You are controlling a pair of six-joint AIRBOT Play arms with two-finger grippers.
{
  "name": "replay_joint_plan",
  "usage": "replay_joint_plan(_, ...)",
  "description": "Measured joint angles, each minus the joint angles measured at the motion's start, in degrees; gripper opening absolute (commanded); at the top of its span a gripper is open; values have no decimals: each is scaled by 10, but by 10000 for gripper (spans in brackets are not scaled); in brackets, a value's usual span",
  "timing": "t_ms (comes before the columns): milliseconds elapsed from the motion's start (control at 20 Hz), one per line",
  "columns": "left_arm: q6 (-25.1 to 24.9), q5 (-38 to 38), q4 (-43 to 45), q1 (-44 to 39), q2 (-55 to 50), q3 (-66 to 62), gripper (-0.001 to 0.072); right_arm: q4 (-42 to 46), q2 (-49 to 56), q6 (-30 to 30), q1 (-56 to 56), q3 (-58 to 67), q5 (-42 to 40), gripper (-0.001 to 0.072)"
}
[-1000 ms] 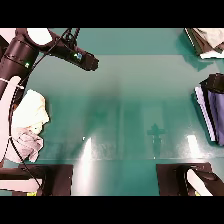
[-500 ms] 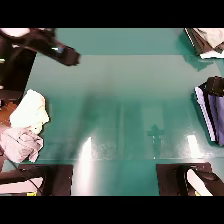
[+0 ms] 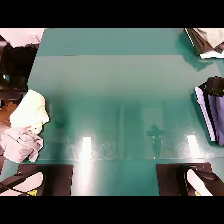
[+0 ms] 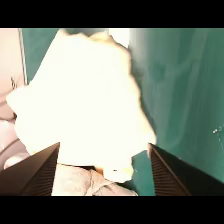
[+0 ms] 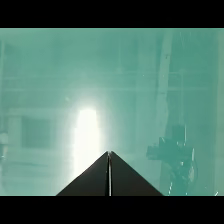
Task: Fold the shirts.
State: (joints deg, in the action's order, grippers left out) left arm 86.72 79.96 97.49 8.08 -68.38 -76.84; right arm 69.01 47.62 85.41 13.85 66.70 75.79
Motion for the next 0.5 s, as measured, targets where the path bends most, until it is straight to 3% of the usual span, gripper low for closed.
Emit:
replay_joint_plan(400, 13, -236, -5, 53, -10, 188, 643, 0, 0, 0, 0, 0, -1, 15)
replay_joint_plan(450, 13, -250, -7, 54, -14, 194, 483, 0, 0, 0, 0, 0, -1, 14)
replay_joint_plan(500, 14, -265, -12, 55, -17, 198, 224, 0, 0, 0, 0, 0, -2, 14)
